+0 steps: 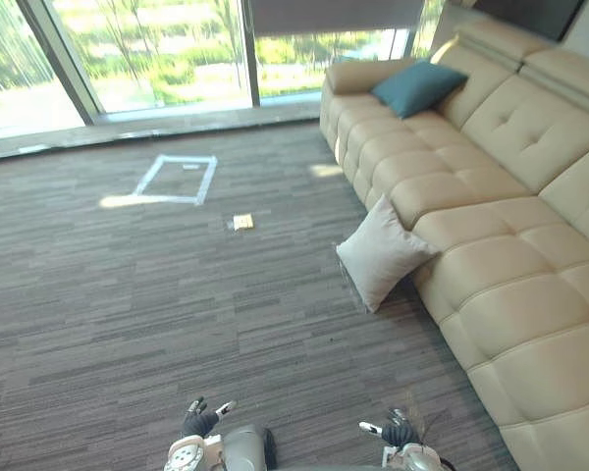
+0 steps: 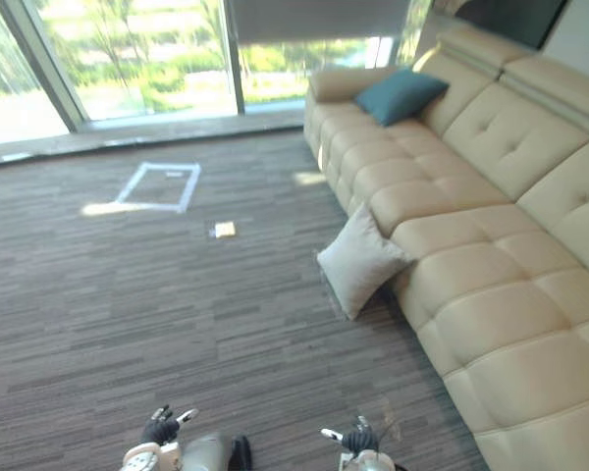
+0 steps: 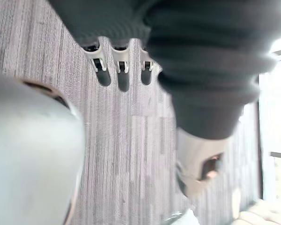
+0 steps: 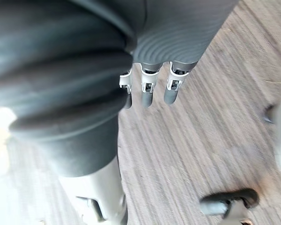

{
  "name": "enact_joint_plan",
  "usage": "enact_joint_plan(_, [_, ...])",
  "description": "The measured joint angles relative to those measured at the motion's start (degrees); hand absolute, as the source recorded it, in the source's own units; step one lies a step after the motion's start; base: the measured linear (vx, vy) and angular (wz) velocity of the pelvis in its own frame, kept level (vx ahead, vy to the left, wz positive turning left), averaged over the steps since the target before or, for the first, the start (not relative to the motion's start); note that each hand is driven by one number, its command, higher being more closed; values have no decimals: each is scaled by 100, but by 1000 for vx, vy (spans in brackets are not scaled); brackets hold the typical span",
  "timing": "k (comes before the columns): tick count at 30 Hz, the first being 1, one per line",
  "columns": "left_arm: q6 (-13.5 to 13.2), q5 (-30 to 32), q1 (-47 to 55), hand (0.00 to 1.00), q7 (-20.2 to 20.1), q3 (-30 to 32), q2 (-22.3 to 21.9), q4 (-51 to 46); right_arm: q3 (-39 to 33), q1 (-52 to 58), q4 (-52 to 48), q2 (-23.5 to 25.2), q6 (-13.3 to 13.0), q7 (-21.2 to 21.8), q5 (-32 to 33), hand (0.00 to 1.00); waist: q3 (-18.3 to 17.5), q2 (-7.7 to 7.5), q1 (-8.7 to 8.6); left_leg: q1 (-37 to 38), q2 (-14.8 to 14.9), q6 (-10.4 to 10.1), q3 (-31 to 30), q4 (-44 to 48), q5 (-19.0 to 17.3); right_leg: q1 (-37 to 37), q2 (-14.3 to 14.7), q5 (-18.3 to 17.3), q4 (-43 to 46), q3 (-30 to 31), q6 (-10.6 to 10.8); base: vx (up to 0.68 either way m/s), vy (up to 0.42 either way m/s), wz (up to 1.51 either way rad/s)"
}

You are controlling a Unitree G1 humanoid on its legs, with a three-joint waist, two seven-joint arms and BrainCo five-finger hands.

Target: Pick up cushions and gather them together orderly.

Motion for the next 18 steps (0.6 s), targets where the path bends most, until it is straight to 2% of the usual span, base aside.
enact_joint_plan(1, [3,4,7,0,-2,-88,0,19,1,-16,-48,-36,-6,16,-6,0,18,24,-9,324,-78,76,7,-209,-277,-397,-19,275,1039,89,394,501,197,-45])
enact_joint_plan(2, [17,5,-6,0,-6,-117,16,56,9,-23,-111,-43,-11,23,-9,0,54,26,-22,509,-150,98,5,-298,-428,-703,-36,572,1767,141,615,485,152,-29])
enact_joint_plan(3, [58,4,-38,0,-1,-165,66,114,9,-29,-224,-58,-23,40,-20,0,181,6,-83,947,-270,158,-2,-387,-575,-1173,-113,634,2985,109,689,549,147,-13])
enact_joint_plan(4, [60,2,-31,0,-1,-209,51,177,19,-32,-236,-126,-29,42,-29,0,205,66,-104,1277,-280,186,-8,-489,-633,-1432,-112,532,3476,-67,536,444,89,-15])
enact_joint_plan(5, [81,4,-61,0,1,-222,-27,192,40,-9,-264,-187,-29,49,-31,0,248,196,-127,1709,-262,195,-12,-763,-638,-1763,-96,368,3737,-346,363,349,64,-16])
enact_joint_plan(6, [89,4,-57,0,0,-278,-65,199,62,-8,-296,-235,-32,55,-32,0,247,251,-124,2008,-216,195,-16,-1013,-638,-1944,-43,218,3686,-562,181,407,60,-9])
enact_joint_plan(7, [98,10,-39,0,-14,-439,-90,202,81,-24,-376,-282,-44,66,-35,0,259,397,-144,2368,-104,188,-7,-1368,-633,-2205,67,-11,3268,-919,-38,395,44,6])
enact_joint_plan(8, [100,41,-36,0,-21,-459,-97,199,99,-11,-438,-278,-63,78,-35,0,250,390,-194,2600,-41,186,-12,-1553,-631,-2456,81,-89,2790,-1223,-88,470,12,15])
enact_joint_plan(10, [106,66,-23,0,-29,-549,-62,202,96,-39,-452,-283,-102,98,-32,0,237,357,-260,2852,4,186,-30,-1753,-631,-2778,103,-19,1869,-1517,-133,432,-75,21])
enact_joint_plan(11, [107,115,-23,0,-42,-615,-53,203,99,-65,-452,-279,-122,103,-32,0,226,342,-295,2985,7,186,-60,-1917,-631,-2905,169,324,825,-1668,-197,473,-134,32])
enact_joint_plan(12, [99,149,0,0,-52,-663,-3,208,102,-69,-415,-247,-115,107,-33,0,180,261,-297,3096,-78,170,-223,-2010,-622,-2948,213,910,7,-1662,-341,492,-158,33])
enact_joint_plan(13, [106,174,7,0,-48,-645,3,219,95,-45,-413,-233,-117,103,-27,0,162,228,-312,3156,-103,159,-334,-2008,-628,-2935,224,1351,-17,-1584,-491,452,-152,29])
enact_joint_plan(14, [123,225,13,0,-59,-598,-154,254,139,-57,-429,-316,-113,108,-43,0,120,389,-320,3268,48,-122,-477,-1875,-478,-2820,272,1188,213,-1669,-622,562,-193,19])
enact_joint_plan(15, [114,232,18,0,-62,-523,-225,243,217,-55,-411,-364,-103,112,-45,0,94,451,-294,3205,132,-309,-567,-1583,-365,-2736,314,1004,261,-1682,-617,666,-237,13])
enact_joint_plan(17, [116,233,15,0,-128,-305,-349,195,227,-43,-436,-419,-81,104,-48,0,27,619,-320,2577,416,-752,-822,109,-38,-2379,473,663,190,-1786,-674,622,-227,0])
enact_joint_plan(18, [116,233,7,0,-156,-177,-377,163,238,-34,-438,-425,-55,104,-47,0,32,642,-319,2261,524,-911,-939,851,349,-2196,548,575,106,-1782,-700,577,-166,-16])
